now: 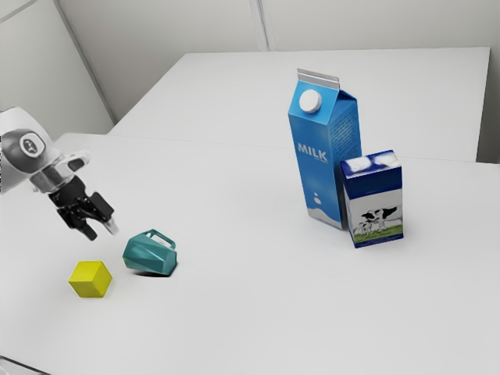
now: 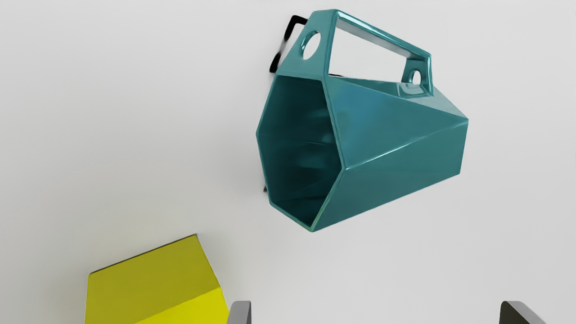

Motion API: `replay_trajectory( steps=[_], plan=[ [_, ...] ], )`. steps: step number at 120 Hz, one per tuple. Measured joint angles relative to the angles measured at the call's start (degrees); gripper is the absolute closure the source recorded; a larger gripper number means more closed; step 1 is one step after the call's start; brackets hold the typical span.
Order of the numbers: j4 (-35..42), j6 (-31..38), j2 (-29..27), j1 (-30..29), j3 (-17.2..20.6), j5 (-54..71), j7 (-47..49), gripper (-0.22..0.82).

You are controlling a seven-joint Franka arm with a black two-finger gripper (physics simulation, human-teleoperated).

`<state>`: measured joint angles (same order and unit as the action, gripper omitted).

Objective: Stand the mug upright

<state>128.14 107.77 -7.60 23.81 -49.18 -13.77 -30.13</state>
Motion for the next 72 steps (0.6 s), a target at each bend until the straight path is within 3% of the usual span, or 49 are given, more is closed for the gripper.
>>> replay_trajectory(
  steps=[35,72],
  plan=[
    [1.33,7.48,5.14,0.6,-0.13,-11.76,-10.0,0.0],
    [2.04,9.66,8.65,0.76,-0.12,-19.47,-18.35,0.0]
  ],
)
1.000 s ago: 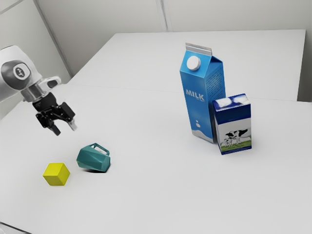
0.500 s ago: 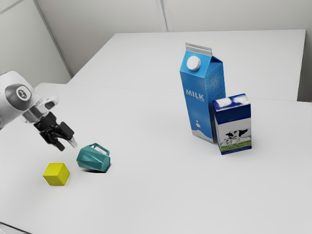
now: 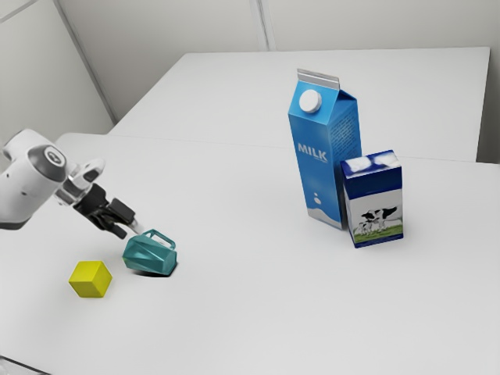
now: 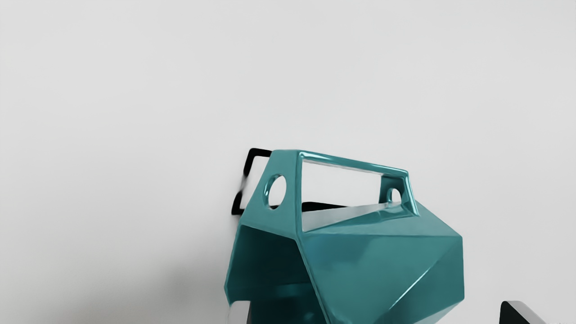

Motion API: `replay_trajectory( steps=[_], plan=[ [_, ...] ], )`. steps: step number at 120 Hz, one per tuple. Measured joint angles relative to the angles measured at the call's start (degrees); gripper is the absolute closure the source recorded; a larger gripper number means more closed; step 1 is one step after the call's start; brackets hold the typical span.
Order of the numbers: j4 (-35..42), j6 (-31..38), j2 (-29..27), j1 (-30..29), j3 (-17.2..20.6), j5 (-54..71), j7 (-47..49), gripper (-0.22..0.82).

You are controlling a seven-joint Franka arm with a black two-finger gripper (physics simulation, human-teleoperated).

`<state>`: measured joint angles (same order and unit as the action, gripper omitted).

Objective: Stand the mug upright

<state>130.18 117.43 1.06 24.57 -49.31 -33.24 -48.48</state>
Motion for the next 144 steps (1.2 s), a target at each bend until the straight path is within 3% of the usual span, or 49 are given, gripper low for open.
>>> replay_trajectory(
  steps=[60,144],
  plan=[
    [1.23,-1.94,3.3,-3.14,0.0,-6.79,-7.87,0.0],
    [1.06,-10.63,8.3,-6.95,0.0,-17.69,-14.38,0.0]
  ],
)
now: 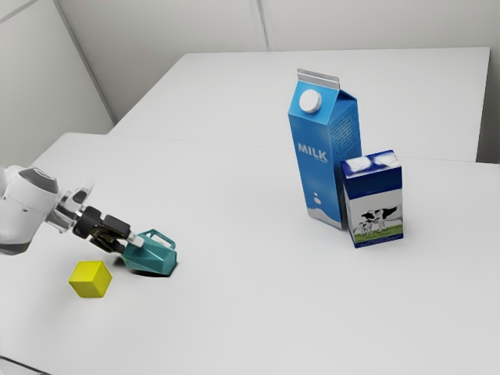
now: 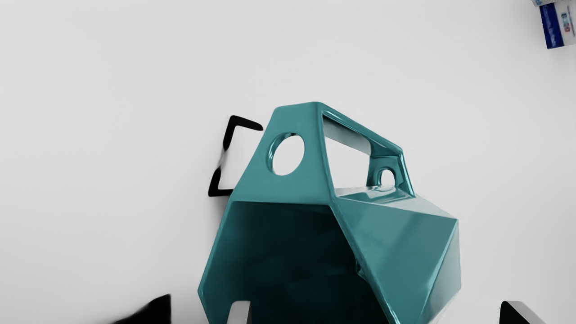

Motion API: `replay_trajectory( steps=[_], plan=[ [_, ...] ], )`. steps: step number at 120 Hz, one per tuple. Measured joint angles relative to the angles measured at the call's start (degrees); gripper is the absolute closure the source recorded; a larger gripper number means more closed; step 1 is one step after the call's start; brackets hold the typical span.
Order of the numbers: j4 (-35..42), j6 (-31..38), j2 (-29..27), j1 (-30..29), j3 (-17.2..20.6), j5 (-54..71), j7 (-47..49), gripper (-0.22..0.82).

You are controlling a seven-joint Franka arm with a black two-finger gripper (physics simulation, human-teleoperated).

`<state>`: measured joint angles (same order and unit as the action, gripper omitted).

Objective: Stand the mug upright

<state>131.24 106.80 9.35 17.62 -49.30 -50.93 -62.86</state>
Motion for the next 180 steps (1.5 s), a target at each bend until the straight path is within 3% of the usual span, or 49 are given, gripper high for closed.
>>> replay_trajectory(
  steps=[36,136,161,180],
  plan=[
    [0.07,-1.57,0.0,0.03,0.07,-2.05,-1.34,0.03],
    [0.18,-1.98,0.01,0.48,0.18,-3.39,-2.89,0.65],
    [0.18,-1.77,-0.84,1.27,0.29,-3.79,-2.92,0.72],
    [0.06,-1.42,-4.61,3.09,0.58,-3.78,-2.75,0.76]
  ],
)
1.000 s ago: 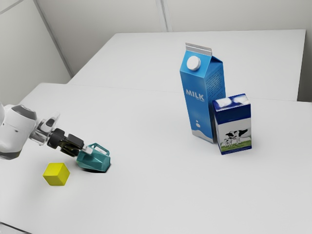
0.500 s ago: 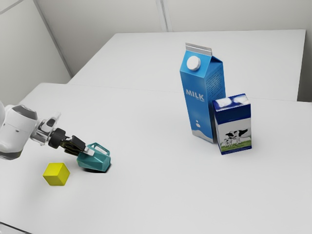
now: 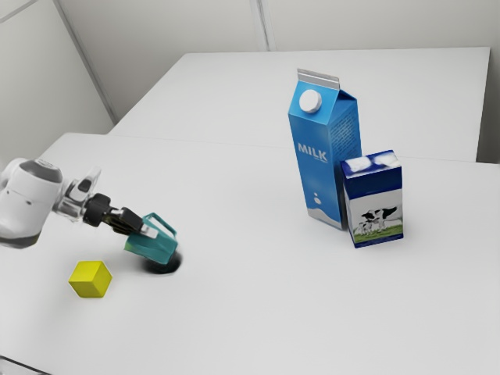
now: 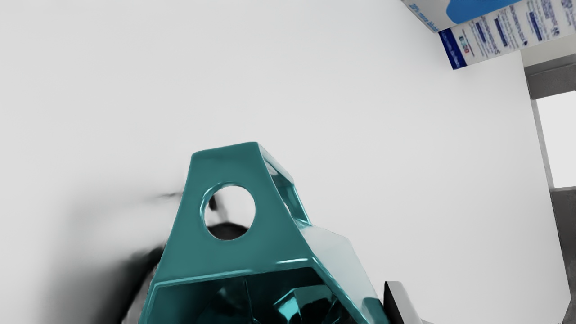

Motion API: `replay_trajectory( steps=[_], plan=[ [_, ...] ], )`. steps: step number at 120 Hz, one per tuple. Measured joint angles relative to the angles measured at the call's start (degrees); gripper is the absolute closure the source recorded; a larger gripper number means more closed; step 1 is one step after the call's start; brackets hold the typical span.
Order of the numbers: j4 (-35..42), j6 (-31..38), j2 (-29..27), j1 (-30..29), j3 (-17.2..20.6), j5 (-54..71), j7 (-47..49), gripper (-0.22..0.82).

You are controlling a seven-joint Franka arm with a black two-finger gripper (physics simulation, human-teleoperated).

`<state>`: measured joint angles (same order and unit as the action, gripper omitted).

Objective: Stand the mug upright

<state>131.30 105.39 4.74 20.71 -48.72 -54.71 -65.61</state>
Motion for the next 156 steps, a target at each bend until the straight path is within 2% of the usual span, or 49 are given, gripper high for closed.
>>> replay_trajectory(
  steps=[16,41,51,66,83,116,131,136,149,156],
  plan=[
    [-1.08,1.74,-3.87,1.24,1.88,2.52,0.6,0.77],
    [-3.91,8.52,-6.09,-3.83,12.83,15.2,3.86,0.77],
    [-4.76,11.79,-6.72,-3.95,16.6,22.02,5.88,0.78],
    [-5.82,15.79,-6.74,-1.42,22.72,30.48,9.54,0.78],
    [-6.8,18.68,-5.95,3.93,27.28,39.19,14.45,0.78],
    [-9.27,20.77,-3.47,15.01,29.07,46.72,23.34,0.78],
    [-6.63,21.6,-7.22,16.24,29.13,49.63,26.85,0.78],
    [-5.8,21.91,-8.18,14.37,29.13,50.61,27.97,0.78],
    [-4.46,22.78,-8.49,2.16,29.15,52.42,30.66,0.78],
    [-4.16,23.43,-7.97,-1.52,29.15,52.93,31.94,0.78]
  ],
)
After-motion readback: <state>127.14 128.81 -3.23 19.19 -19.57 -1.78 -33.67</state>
